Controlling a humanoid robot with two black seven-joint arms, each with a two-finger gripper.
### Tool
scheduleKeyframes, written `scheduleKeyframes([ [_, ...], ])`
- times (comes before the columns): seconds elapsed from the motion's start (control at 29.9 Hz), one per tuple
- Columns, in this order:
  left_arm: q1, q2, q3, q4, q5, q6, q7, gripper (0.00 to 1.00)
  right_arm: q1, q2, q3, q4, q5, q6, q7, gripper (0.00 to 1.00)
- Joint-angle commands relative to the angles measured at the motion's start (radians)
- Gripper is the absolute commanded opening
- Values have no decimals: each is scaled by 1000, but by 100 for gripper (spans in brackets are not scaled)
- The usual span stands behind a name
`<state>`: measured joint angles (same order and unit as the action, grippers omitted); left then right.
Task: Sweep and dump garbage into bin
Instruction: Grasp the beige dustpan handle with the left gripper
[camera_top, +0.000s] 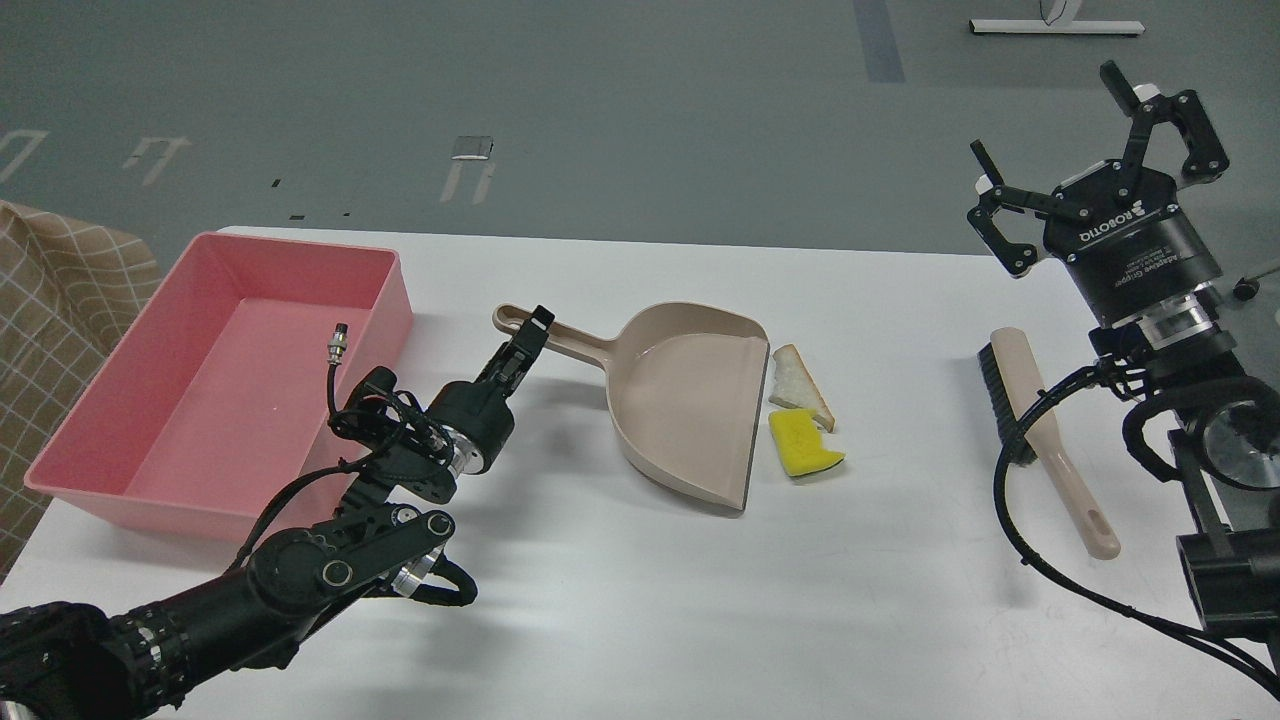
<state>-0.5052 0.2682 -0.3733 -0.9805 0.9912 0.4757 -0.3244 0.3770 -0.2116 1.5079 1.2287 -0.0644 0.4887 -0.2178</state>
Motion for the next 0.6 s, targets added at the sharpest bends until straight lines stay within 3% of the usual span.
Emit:
scheduleKeyframes([
  [0.0, -6, 0, 22, 3, -6, 0, 1, 24, -3, 0, 0, 0, 0, 0, 0, 100],
  [0.17, -9, 0, 22, 22, -9, -2, -1, 16, -1, 0, -1, 2, 0, 0, 0, 100],
  [0.33, -10, 0, 24, 22, -11, -3, -1, 0, -4, 0, -1, 2, 0, 0, 0, 100],
  [0.57, -15, 0, 21, 20, -11, -2, -1, 0, -3, 0, -1, 2, 0, 0, 0, 100],
])
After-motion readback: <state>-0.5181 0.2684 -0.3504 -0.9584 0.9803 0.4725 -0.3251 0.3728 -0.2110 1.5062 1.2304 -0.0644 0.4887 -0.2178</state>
